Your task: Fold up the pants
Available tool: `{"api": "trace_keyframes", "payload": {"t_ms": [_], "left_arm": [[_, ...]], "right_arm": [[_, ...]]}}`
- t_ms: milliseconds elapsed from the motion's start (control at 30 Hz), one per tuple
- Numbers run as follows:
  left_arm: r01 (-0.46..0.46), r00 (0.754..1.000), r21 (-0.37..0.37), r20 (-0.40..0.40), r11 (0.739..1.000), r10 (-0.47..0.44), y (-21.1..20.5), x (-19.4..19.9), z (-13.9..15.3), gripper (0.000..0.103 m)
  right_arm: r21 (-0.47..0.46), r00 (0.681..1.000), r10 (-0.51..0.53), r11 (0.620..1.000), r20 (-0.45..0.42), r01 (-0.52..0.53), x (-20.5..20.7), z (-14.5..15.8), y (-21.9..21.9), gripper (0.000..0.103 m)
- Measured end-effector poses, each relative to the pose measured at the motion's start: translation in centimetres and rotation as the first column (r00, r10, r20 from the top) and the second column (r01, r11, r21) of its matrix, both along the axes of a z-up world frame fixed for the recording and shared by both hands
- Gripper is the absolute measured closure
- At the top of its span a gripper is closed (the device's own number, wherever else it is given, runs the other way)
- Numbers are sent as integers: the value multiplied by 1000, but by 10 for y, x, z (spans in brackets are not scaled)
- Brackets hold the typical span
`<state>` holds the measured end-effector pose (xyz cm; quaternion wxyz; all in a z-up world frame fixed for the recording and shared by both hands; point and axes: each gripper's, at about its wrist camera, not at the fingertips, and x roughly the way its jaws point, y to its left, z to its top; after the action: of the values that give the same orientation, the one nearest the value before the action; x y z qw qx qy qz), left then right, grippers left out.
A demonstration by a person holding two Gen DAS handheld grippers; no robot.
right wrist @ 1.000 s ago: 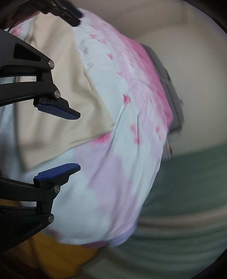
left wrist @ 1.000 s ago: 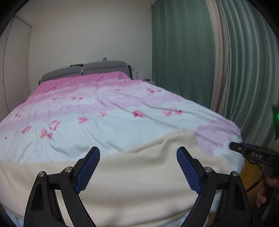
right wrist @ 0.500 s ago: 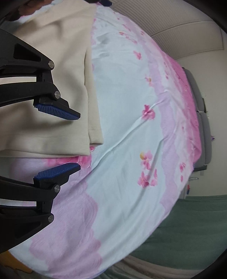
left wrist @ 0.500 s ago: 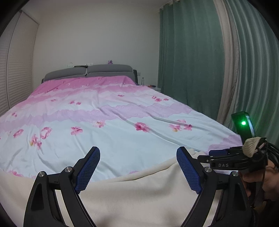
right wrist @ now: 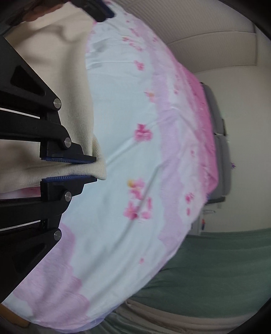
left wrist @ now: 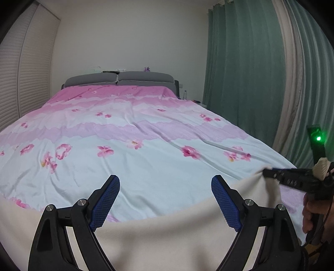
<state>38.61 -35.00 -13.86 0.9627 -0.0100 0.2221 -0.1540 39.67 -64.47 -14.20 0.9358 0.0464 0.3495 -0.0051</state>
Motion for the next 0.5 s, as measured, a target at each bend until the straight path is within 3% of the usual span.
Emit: {"api": "trace_keyframes", "payload": {"t_ms": [200, 233, 333, 500], "left_arm": [[-16, 1000, -1, -7, 1000, 16, 7, 7, 1, 13], [-15, 1000, 1, -7, 1000, 15, 8, 7, 1, 13], [-15, 1000, 4, -14, 1000, 15, 9, 9, 2, 13], [5, 1000, 1, -20, 1000, -5, 11, 0, 8, 13]], "right_arm": [[49, 985, -16, 999, -169, 25, 33, -42, -4, 91], [64, 983, -24, 997, -183, 36, 35, -48, -6, 86], [64, 979, -68, 995, -191, 82, 31, -47, -12, 66], [84, 981, -122, 987, -149, 135, -21, -22, -13, 64]]}}
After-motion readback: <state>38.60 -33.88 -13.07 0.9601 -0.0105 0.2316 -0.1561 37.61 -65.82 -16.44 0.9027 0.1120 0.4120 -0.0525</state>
